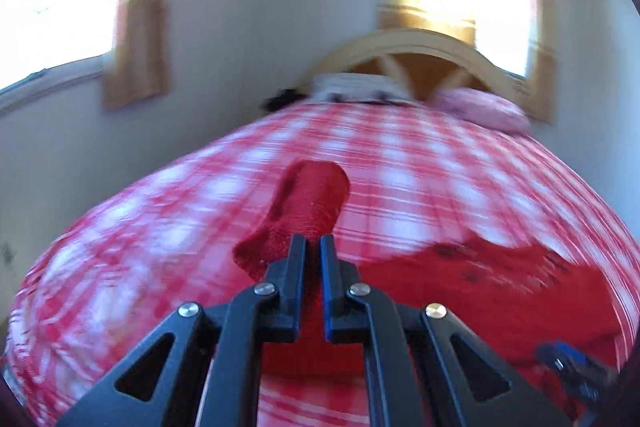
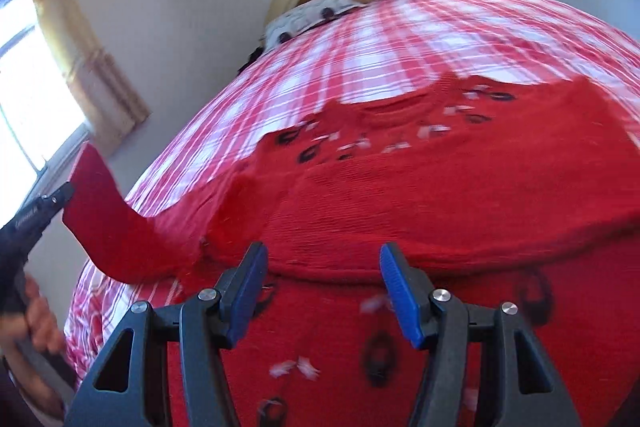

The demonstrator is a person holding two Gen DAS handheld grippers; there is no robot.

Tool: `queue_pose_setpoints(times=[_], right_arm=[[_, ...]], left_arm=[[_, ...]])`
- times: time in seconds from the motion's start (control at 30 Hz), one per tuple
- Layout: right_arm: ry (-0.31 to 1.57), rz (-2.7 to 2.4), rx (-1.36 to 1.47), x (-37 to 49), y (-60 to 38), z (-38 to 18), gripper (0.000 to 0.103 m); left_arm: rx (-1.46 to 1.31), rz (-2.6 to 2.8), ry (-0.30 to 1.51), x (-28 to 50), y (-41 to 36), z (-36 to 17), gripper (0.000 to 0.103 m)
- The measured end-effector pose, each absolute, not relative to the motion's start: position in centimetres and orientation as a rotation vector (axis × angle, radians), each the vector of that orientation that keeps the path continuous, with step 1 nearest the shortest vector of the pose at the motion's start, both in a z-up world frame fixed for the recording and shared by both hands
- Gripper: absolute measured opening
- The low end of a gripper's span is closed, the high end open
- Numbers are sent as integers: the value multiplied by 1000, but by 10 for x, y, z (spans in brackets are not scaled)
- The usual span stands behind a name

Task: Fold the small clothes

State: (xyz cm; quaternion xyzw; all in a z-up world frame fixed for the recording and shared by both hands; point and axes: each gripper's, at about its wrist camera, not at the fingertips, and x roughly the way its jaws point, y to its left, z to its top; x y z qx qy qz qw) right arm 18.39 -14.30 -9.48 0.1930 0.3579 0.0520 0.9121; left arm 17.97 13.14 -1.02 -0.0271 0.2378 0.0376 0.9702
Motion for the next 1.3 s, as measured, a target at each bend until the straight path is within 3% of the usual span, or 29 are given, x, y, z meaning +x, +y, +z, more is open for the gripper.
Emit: queue_pose_setpoints(times=[0.23, 0.37, 0.43, 0.5, 0.6, 0.73, 0.87, 1.0, 1.07, 1.17, 1.2, 1.3], right_arm=[[718, 3, 477, 153, -196, -88, 60], [729, 1, 485, 144, -205, -90, 60], [737, 11, 502, 145, -207, -93, 60], [737, 31, 527, 146, -209, -93, 60], [703, 97, 575, 149, -208, -86, 60], [724, 231, 617, 174, -189, -77, 68], [791, 259, 589, 204, -164, -84, 68], [822, 231, 382, 221, -123, -93, 67], [850, 213, 272, 226, -101, -101, 56], [859, 171, 140, 224, -85, -106, 31], [867, 190, 130, 226, -83, -105, 17], [871, 201, 135, 229, -85, -95, 10]], left_arm=[[122, -120, 574, 177, 13, -60, 9], [226, -182, 675, 167, -11, -87, 19], [267, -199, 695, 154, -11, -92, 37], [232, -210, 666, 134, 2, -82, 73], [156, -170, 598, 105, 32, -67, 91], [97, -89, 553, 88, 69, -56, 91], [65, 8, 573, 92, 97, -58, 91], [-9, 61, 612, 97, 123, -64, 91], [-31, 82, 622, 99, 131, -66, 91], [-46, 99, 635, 99, 138, -70, 91], [-49, 103, 638, 100, 141, -71, 91], [-68, 116, 643, 99, 147, -72, 91]])
